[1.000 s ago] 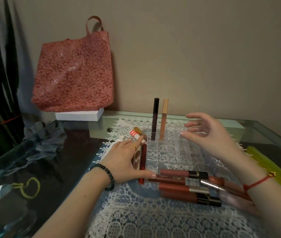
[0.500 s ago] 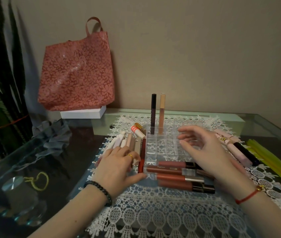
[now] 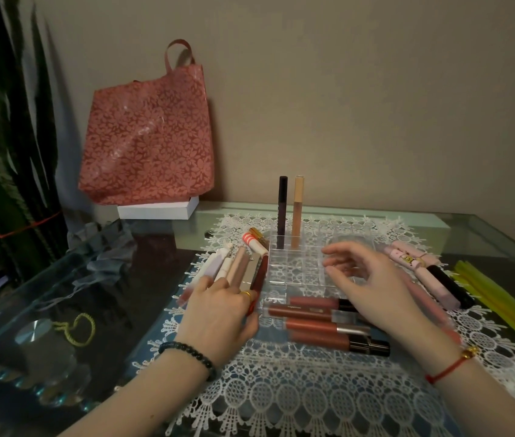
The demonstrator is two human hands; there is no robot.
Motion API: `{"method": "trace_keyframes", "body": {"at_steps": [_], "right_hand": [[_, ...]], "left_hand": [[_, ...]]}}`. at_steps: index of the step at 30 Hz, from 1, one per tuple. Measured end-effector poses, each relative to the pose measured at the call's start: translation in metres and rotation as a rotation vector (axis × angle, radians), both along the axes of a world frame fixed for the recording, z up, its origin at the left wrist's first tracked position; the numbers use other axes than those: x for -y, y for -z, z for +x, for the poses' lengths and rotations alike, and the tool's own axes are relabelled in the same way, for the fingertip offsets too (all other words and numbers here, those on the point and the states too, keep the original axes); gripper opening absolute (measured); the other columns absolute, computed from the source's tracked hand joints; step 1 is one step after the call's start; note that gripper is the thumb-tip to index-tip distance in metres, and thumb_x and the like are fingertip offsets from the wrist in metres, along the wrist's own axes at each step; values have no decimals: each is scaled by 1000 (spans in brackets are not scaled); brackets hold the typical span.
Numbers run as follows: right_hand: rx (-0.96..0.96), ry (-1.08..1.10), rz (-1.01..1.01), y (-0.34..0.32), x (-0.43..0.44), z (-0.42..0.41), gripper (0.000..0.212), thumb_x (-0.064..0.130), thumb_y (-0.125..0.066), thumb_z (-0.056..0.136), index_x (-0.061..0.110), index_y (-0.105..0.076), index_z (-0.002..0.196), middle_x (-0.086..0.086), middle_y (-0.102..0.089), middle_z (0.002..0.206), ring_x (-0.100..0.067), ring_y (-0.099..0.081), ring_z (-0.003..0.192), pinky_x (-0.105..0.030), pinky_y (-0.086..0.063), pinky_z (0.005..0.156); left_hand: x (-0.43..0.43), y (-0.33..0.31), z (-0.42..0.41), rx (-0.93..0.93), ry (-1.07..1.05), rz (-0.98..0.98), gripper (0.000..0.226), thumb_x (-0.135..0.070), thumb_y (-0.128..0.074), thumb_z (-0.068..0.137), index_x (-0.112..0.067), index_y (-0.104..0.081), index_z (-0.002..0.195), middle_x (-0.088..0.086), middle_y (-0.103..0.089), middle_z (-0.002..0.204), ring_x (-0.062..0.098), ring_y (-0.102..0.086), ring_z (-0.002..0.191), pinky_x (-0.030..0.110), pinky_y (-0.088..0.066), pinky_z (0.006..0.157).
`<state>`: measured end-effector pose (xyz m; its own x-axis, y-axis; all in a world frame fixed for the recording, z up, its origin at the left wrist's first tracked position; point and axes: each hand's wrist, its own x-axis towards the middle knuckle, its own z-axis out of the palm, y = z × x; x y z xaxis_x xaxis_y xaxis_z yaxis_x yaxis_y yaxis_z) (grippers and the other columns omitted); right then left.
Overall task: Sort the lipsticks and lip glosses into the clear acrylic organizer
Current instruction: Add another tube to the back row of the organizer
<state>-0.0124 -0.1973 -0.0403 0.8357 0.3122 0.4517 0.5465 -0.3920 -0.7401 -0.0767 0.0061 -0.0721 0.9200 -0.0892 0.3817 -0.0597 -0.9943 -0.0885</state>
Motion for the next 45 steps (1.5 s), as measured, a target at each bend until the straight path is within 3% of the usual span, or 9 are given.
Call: {"method": "trace_keyframes", "body": {"at_steps": [3,7,13,16,28,37,41,45], "right_hand": [[-4,-3,6,0,1,1,27,7,-61,80,27,-58,98,12,-62,90,4,-57,83,-7,-46,70],[2,-7,13,0,2,1,28,8,-62,80,30,-58,97,13,-62,89,5,-57,82,-11,-48,71],[-4,-14,32,0,3,1,30,7,-62,80,33,-57,94,12,-62,89,3,-58,84,-15,-49,74],[-7,-13,39,0,2,1,31,7,-62,80,35,-56,94,13,-62,89,2,-58,84,-15,-49,75],[-71,-112,169,-22,-20,5,32,16,-68,76,30,-59,103,10,-64,87,-1,-60,79,-17,-51,73],[-30,-120,129,-26,-26,14,26,10,-70,75,32,-62,87,4,-66,79,-10,-62,69,-19,-53,63],[3,-50,182,-37,-19,27,22,9,-70,74,27,-62,85,6,-65,76,-1,-59,63,-11,-49,57],[29,64,248,-51,-12,51,22,9,-69,75,23,-59,88,5,-63,78,4,-57,59,-7,-45,54]], "left_hand": [[0,-5,0,15,-16,-37,33,-46,-32,88,-32,-57,104,-12,-64,91,8,-50,86,24,-31,81],[-5,-28,1,116,5,-120,30,-45,-34,87,-33,-58,99,-12,-54,71,4,-46,74,20,-31,72],[-15,-76,16,314,95,-289,22,-35,-54,83,-24,-67,95,-11,-63,78,12,-56,76,32,-46,70],[-19,-94,28,311,168,-305,24,-37,-51,83,-21,-67,94,-7,-66,83,10,-56,75,30,-47,70],[10,-114,53,271,394,-853,12,-29,-57,84,-27,-67,90,-12,-67,80,6,-62,74,21,-50,69],[28,-95,60,266,502,-1061,12,-30,-60,80,-37,-64,89,-20,-67,82,5,-62,80,23,-50,76],[21,-72,60,296,435,-1136,40,-54,-54,68,-37,-58,104,-20,-63,89,0,-58,87,15,-46,75],[7,-37,58,158,297,-1051,65,-61,-52,60,-31,-49,118,-19,-56,105,-15,-48,92,-1,-37,71]]}}
